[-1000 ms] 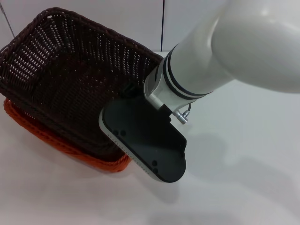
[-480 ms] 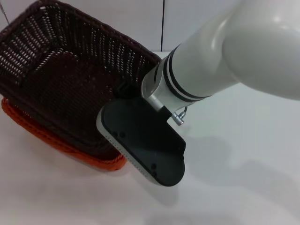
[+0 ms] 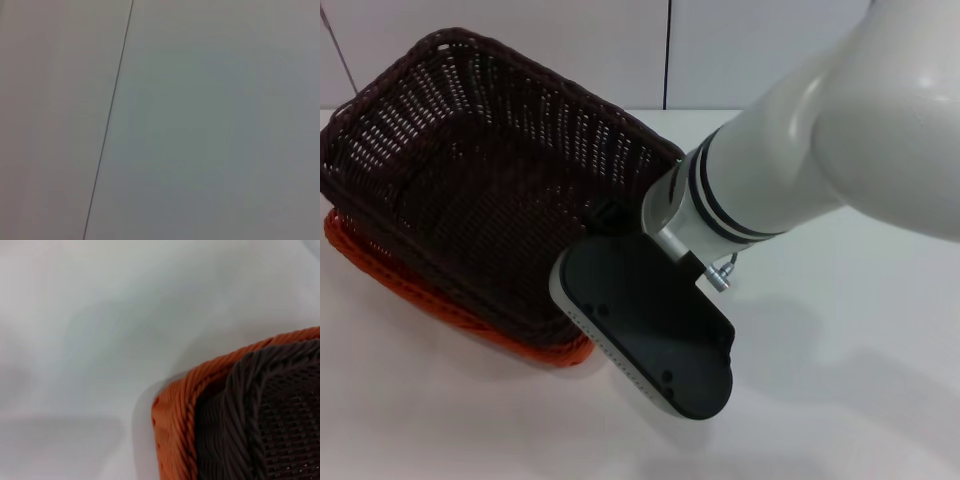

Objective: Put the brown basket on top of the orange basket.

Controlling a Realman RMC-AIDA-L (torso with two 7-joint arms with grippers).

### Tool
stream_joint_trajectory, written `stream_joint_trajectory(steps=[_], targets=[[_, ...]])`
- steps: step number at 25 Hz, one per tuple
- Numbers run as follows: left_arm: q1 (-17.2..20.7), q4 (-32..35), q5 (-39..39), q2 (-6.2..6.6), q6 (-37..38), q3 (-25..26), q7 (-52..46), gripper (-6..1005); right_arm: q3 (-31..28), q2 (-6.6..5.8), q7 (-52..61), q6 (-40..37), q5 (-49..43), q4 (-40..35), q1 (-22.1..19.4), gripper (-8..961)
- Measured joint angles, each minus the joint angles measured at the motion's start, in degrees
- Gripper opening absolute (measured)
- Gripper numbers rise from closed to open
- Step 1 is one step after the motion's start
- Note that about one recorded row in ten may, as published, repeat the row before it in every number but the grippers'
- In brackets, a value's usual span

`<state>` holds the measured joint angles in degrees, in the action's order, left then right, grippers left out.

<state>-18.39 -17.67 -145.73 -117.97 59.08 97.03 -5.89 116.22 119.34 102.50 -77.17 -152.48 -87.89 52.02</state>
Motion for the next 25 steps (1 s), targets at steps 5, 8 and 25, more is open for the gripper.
stream_joint_trajectory(steps=[5,8,25], targets=[[-0.38,0.33,-0.06,0.02,-0.03,0.0,0.0,810,1.03,0.0,2.98,1.91,-0.45,-0.1,-1.05,161],[-0.46,0.2,-0.08,0.03,-0.24,0.0,0.01,810,2.41,-0.09,4.66,3.16,-2.16,-0.17,-1.65,161],[-2.09,0.0,0.14,0.2,-3.09,0.0,1.43,809,6.59,-0.67,11.7,1.79,-7.71,-8.58,-5.83,609]])
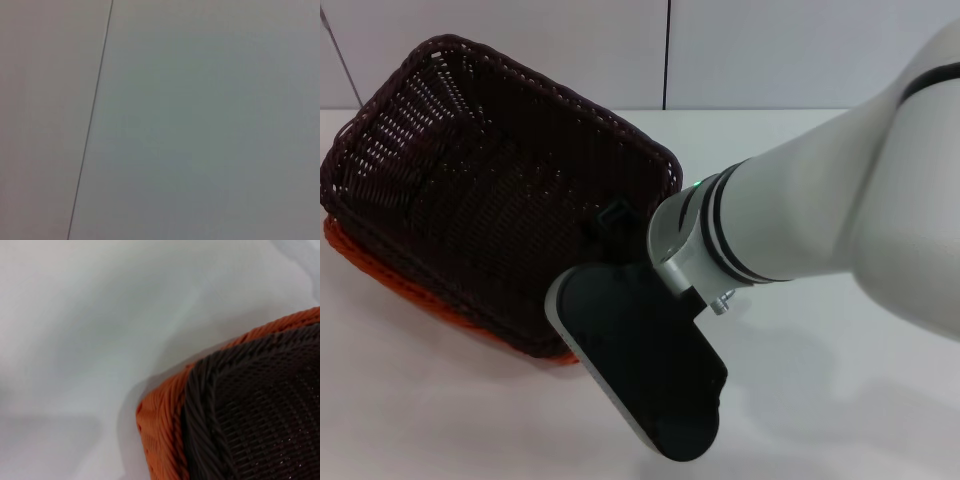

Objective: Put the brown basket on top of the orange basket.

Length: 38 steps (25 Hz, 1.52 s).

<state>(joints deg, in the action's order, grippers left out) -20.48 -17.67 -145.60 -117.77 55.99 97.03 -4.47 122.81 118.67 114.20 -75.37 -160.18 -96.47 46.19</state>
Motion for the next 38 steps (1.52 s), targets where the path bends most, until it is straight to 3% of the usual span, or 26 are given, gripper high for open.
stream_joint_trajectory(steps=[13,20,22,23,24,25,27,28,29,30,33,34,35,38], targets=[[0.4,-0.08,-0.13,0.09,0.21,1.39,0.06,809,-0.62,-0.81,2.73,-0.74,-4.26,-10.0,-6.77,646],[0.42,-0.08,-0.14,0.09,0.46,1.47,0.07,810,-6.9,-0.79,3.68,5.89,-7.07,-15.34,-13.42,646],[0.59,-0.09,-0.17,0.08,0.67,1.3,0.07,810,-10.96,-0.72,3.03,13.97,-7.08,-14.9,-17.81,647],[0.63,-0.08,-0.17,0.08,0.73,1.31,0.08,809,-10.96,-0.72,3.03,13.97,-7.08,-14.9,-17.81,647],[0.67,-0.08,-0.18,0.08,0.83,1.36,0.08,809,-13.4,-0.34,3.1,21.55,-7.08,-13.89,-21.25,647],[0.67,-0.08,-0.18,0.08,0.83,1.36,0.08,809,-13.4,-0.34,3.1,21.55,-7.08,-13.89,-21.25,647],[0.76,-0.09,-0.16,0.08,1.06,1.45,0.08,809,-14.67,0.09,3.41,32.36,-7.08,-10.62,-25.42,647],[0.76,-0.09,-0.11,0.1,1.11,1.64,0.08,809,-14.86,0.25,3.39,39.54,-7.06,-7.77,-27.87,647],[0.68,-0.08,-0.12,0.16,1.15,2.05,0.07,809,-15.11,0.59,3.34,57.11,-6.9,-1.57,-32.11,647],[0.68,-0.08,-0.12,0.16,1.15,2.05,0.07,809,-15.11,0.59,3.34,57.11,-6.9,-1.57,-32.11,647],[0.57,-0.09,-0.26,0.22,1.32,2.54,0.05,810,-15.53,0.83,4.62,77.83,-2.91,4.83,-36.23,646],[0.5,-0.09,-0.31,0.22,1.57,2.83,0.04,810,-15.54,0.66,5.16,86.57,2.77,8.19,-37.39,646],[0.44,-0.08,-0.35,0.21,1.66,2.9,0.04,809,-15.54,0.66,5.16,86.57,2.77,8.19,-37.39,646],[0.28,0.01,-0.32,0.09,1.93,2.98,0.03,809,-14.71,0.51,5.65,97.51,11.0,16.75,-36.66,646]])
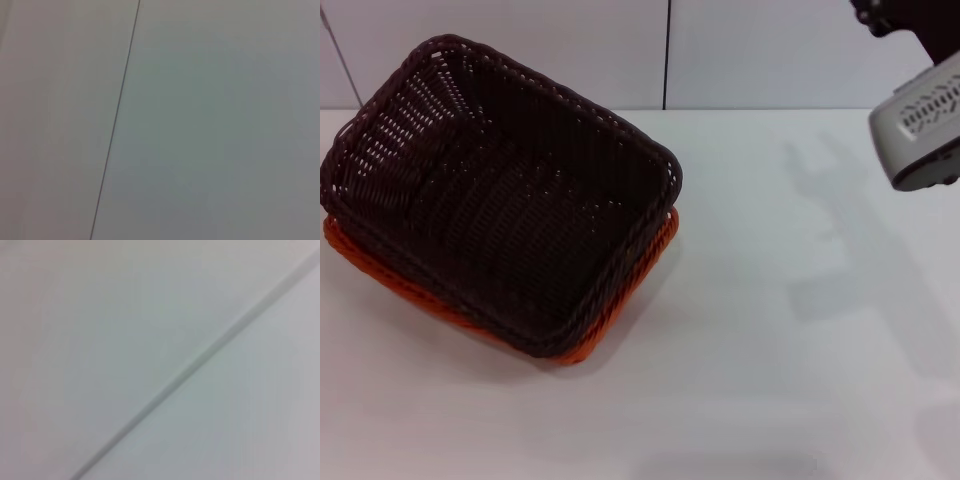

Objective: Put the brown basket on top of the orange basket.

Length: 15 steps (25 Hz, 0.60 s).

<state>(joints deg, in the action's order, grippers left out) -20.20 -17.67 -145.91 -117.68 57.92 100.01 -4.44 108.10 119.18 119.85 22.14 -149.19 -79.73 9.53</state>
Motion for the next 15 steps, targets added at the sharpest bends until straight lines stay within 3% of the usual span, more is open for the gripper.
stream_joint_trajectory(steps=[1,2,3,6,7,11,15], targets=[[-0.13,0.15,0.2,-0.12,0.11,0.01,-0.01,810,1.79,0.0,2.33,8.46,4.29,7.69,1.77,646],[-0.13,0.15,0.2,-0.12,0.11,0.01,-0.01,810,1.79,0.0,2.33,8.46,4.29,7.69,1.77,646],[-0.15,0.21,0.26,-0.15,0.12,0.02,-0.02,810,2.98,0.02,4.71,13.87,6.98,12.08,2.71,646],[-0.15,0.46,0.35,-0.25,0.12,0.01,-0.03,810,5.54,-0.2,23.77,35.05,13.33,28.97,5.96,647],[-0.15,0.46,0.35,-0.25,0.12,0.01,-0.03,810,5.54,-0.2,23.77,35.05,13.33,28.97,5.96,647],[0.15,0.52,0.19,-0.27,-0.08,-0.05,-0.05,810,5.33,-0.12,36.1,49.59,13.89,41.74,5.64,647],[0.42,1.12,0.16,-0.45,-0.04,-0.46,-0.05,809,4.98,-0.2,44.69,51.31,18.11,47.03,5.73,647]])
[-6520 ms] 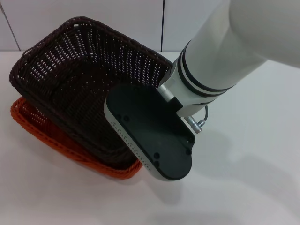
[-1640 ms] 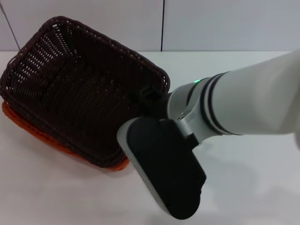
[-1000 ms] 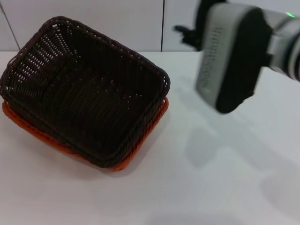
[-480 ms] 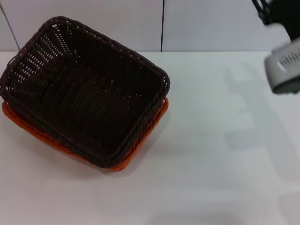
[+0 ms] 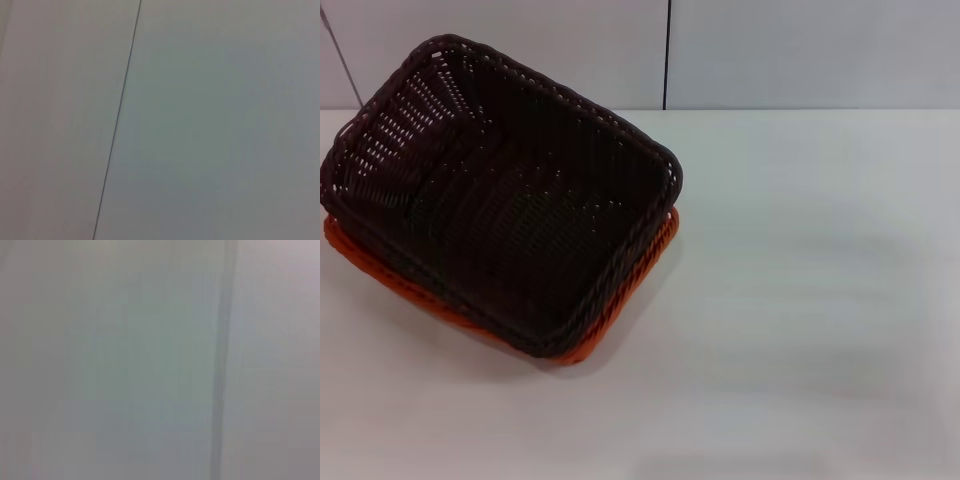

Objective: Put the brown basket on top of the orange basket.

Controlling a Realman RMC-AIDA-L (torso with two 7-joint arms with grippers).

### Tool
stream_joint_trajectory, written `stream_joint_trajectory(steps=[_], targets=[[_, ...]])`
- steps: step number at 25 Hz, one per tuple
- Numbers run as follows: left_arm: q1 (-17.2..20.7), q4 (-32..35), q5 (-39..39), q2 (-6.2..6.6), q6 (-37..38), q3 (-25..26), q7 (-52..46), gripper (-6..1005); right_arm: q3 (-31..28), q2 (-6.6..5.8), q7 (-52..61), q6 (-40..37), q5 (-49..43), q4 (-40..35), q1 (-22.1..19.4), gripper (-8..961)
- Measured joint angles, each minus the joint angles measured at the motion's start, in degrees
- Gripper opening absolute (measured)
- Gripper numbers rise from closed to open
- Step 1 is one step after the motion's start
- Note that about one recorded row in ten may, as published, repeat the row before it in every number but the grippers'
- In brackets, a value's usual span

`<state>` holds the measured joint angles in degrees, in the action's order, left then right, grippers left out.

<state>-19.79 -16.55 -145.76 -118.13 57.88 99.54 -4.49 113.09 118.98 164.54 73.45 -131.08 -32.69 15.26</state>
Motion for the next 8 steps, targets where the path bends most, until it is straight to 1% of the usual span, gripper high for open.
stream_joint_trajectory(steps=[1,2,4,6,8], targets=[[0.01,0.17,-0.01,-0.05,0.08,-0.04,0.0,809,-0.24,-0.08,3.57,0.94,4.4,2.02,0.13,647],[0.01,0.17,-0.01,-0.05,0.08,-0.04,0.0,809,-0.24,-0.08,3.57,0.94,4.4,2.02,0.13,647],[-0.06,1.34,-0.03,-0.24,0.2,-0.18,-0.07,809,-1.12,-0.06,4.44,2.02,8.15,2.49,0.02,647],[0.02,1.8,-0.04,-0.25,0.21,-0.21,-0.35,809,-3.13,-0.07,4.48,3.0,9.67,2.97,-0.24,647],[0.13,1.81,-0.05,-0.26,0.2,-0.24,-0.4,809,-3.4,-0.08,4.48,3.35,9.6,3.62,-0.21,647]])
